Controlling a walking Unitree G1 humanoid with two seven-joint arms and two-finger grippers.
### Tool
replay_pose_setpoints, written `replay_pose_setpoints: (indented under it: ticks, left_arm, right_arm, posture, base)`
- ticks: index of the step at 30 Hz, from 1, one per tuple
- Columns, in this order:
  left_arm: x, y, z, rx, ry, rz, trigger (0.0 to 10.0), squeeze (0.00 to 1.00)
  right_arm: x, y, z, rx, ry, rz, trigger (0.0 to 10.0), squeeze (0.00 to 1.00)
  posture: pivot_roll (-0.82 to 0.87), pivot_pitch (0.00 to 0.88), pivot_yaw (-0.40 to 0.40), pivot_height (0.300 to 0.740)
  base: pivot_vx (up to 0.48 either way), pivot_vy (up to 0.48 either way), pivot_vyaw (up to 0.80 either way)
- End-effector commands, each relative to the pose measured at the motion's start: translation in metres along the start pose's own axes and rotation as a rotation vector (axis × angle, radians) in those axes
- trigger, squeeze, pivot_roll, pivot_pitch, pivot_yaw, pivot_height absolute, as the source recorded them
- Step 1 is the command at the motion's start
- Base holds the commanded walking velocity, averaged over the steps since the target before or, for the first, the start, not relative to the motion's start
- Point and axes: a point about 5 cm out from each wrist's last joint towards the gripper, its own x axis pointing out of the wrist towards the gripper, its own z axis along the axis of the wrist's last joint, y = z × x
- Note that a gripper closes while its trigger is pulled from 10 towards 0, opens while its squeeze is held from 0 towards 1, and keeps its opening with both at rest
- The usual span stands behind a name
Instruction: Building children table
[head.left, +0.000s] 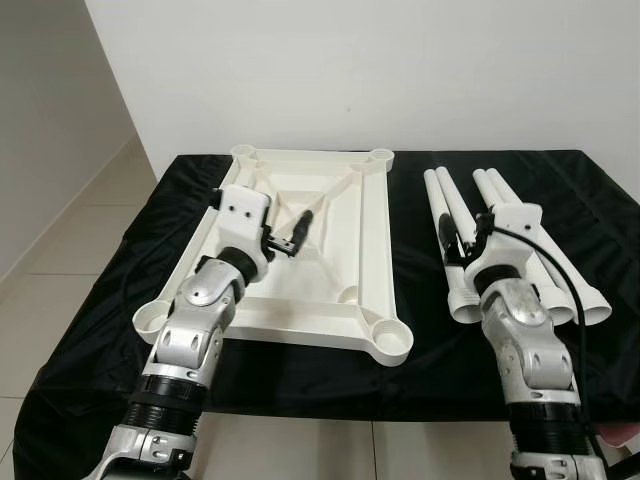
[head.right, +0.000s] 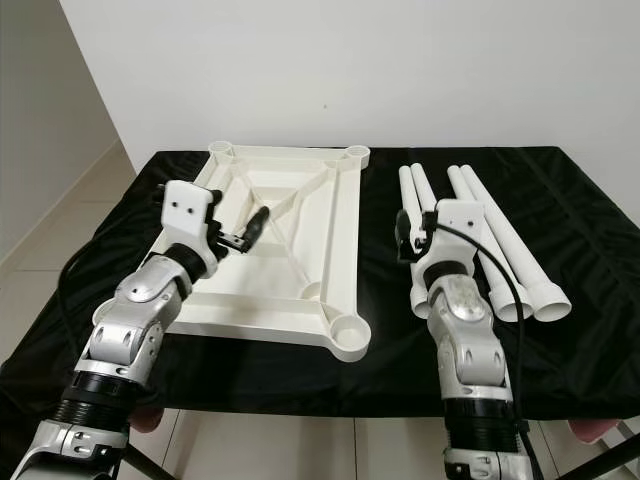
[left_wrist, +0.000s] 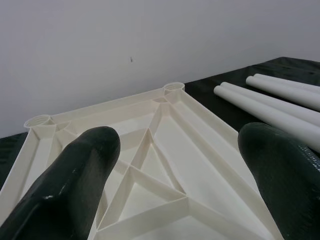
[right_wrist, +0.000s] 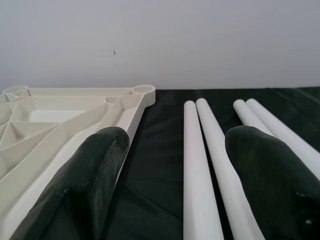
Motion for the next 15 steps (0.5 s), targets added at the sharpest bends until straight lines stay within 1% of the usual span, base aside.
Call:
replay_pose_setpoints:
  ticks: [1, 3, 4, 5, 6, 7, 8, 12, 15]
  left_arm:
    - [0.003, -0.003, 0.007, 0.012, -0.009, -0.027, 10.0, 0.00]
    - [0.003, -0.005, 0.007, 0.000, -0.003, -0.038, 10.0, 0.00]
    - [0.003, -0.009, 0.008, -0.004, 0.000, -0.061, 10.0, 0.00]
    - [0.002, -0.012, 0.008, -0.002, 0.007, -0.085, 10.0, 0.00]
    - [0.001, -0.015, 0.007, 0.000, 0.014, -0.110, 10.0, 0.00]
    - [0.001, -0.015, 0.007, 0.000, 0.014, -0.110, 10.0, 0.00]
    - [-0.001, -0.018, 0.007, 0.015, 0.018, -0.141, 10.0, 0.00]
    - [-0.002, -0.020, 0.005, 0.029, 0.025, -0.158, 10.0, 0.00]
    - [-0.007, -0.027, 0.003, 0.053, 0.052, -0.215, 10.0, 0.00]
  right_arm:
    - [0.004, -0.002, -0.003, 0.017, 0.036, -0.014, 10.0, 0.00]
    - [0.006, -0.002, -0.002, 0.015, 0.045, -0.026, 10.0, 0.00]
    - [0.008, -0.001, -0.002, 0.033, 0.059, -0.010, 10.0, 0.00]
    - [0.011, -0.001, 0.000, 0.009, 0.064, -0.024, 10.0, 0.00]
    - [0.012, -0.001, 0.001, 0.010, 0.073, -0.019, 10.0, 0.00]
    - [0.012, -0.001, 0.001, 0.010, 0.073, -0.019, 10.0, 0.00]
    - [0.014, 0.000, 0.003, 0.015, 0.071, -0.013, 10.0, 0.00]
    - [0.015, 0.000, 0.004, 0.024, 0.078, -0.011, 10.0, 0.00]
    - [0.017, -0.001, 0.004, 0.027, 0.112, -0.011, 10.0, 0.00]
  posture:
    - [-0.16, 0.021, 0.089, 0.740]
    - [-0.16, 0.021, 0.089, 0.740]
    - [-0.16, 0.028, 0.085, 0.740]
    - [-0.16, 0.034, 0.082, 0.740]
    - [-0.16, 0.036, 0.081, 0.740]
    - [-0.16, 0.036, 0.081, 0.740]
    - [-0.16, 0.041, 0.080, 0.740]
    - [-0.16, 0.046, 0.079, 0.740]
    - [-0.16, 0.073, 0.078, 0.740]
  base:
    - [0.000, 0.000, 0.00]
    - [0.000, 0.000, 0.00]
    - [0.000, 0.000, 0.00]
    - [0.000, 0.000, 0.00]
    - [0.000, 0.000, 0.00]
    - [0.000, 0.000, 0.00]
    - [0.000, 0.000, 0.00]
    - [0.000, 0.000, 0.00]
    - [0.000, 0.000, 0.00]
